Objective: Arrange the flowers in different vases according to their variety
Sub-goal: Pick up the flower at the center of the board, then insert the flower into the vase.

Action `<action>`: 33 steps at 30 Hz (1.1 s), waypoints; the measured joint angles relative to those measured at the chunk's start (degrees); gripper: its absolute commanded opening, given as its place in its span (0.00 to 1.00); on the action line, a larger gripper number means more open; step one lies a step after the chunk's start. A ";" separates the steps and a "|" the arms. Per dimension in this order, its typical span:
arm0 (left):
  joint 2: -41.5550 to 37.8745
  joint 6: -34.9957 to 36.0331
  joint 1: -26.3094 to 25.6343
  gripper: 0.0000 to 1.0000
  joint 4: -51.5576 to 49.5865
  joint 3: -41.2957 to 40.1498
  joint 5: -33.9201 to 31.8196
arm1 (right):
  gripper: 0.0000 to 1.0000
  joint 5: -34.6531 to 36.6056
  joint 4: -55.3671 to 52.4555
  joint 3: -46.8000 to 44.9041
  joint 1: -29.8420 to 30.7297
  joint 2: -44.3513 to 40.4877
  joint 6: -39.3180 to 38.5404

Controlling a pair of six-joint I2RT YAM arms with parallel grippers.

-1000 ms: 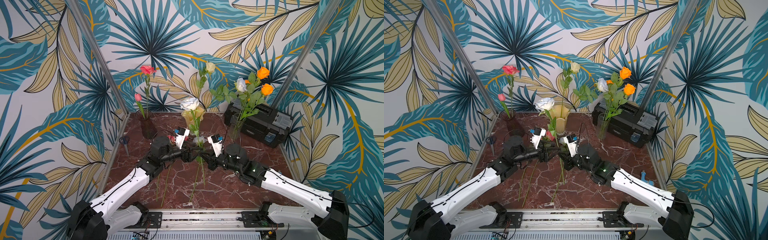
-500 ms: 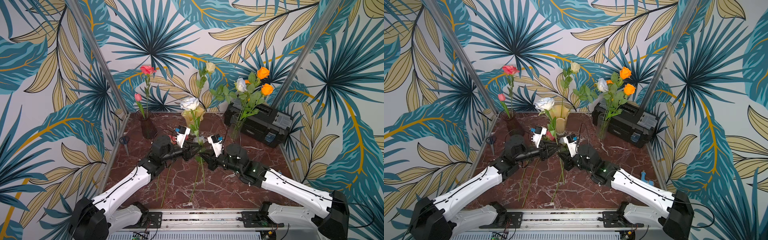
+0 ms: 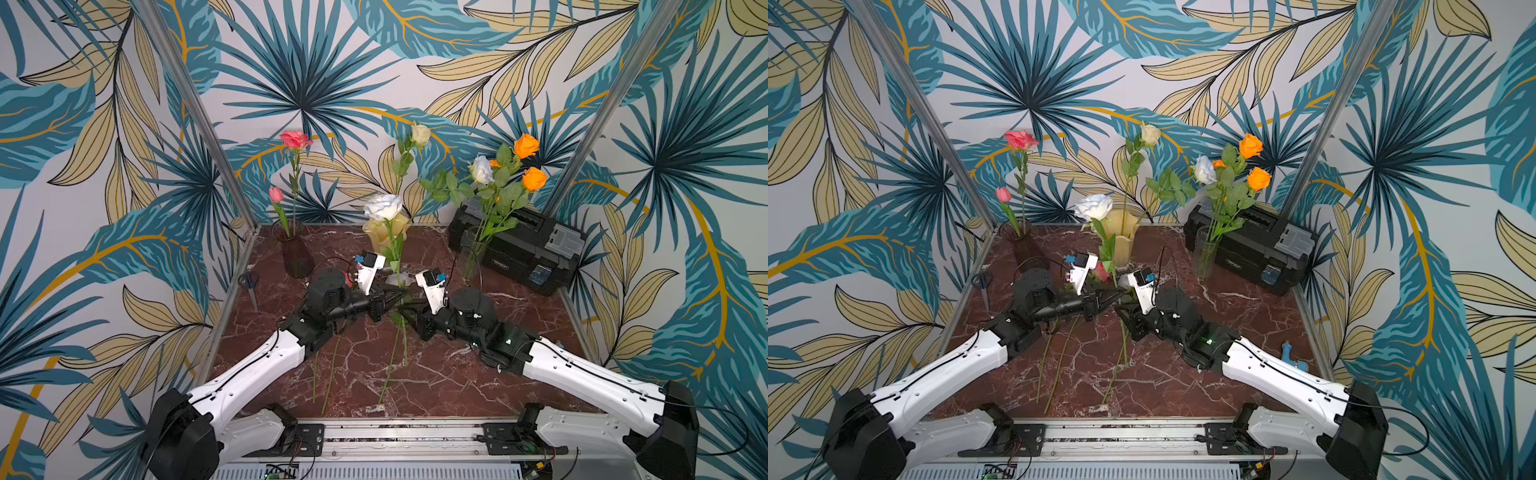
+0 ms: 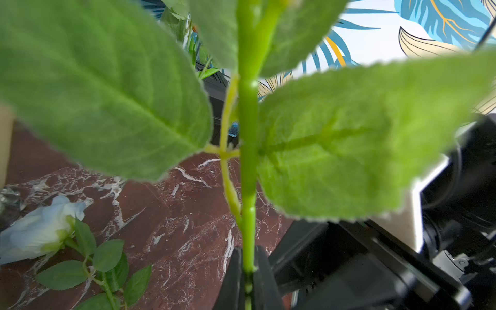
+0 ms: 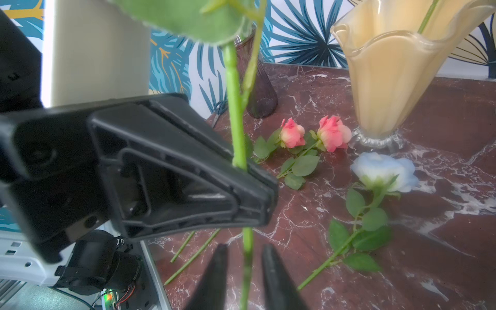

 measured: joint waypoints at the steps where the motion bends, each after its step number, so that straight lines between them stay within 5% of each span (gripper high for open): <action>1: 0.00 0.81 0.02 0.00 -0.83 0.55 -0.66 | 0.79 0.61 0.07 -0.50 0.04 -0.76 -0.02; 16: 9.07 21.24 6.75 0.00 -9.86 22.08 -14.05 | 0.82 11.06 -2.36 -6.32 0.09 -11.65 -0.39; 25: 21.81 29.81 9.40 0.00 -9.60 43.12 -15.96 | 0.82 13.07 -4.26 -8.66 0.09 -11.78 -0.37; 33: 28.41 33.42 10.62 0.00 -6.10 48.54 -17.68 | 0.82 14.23 -4.50 -8.98 0.09 -12.39 -0.37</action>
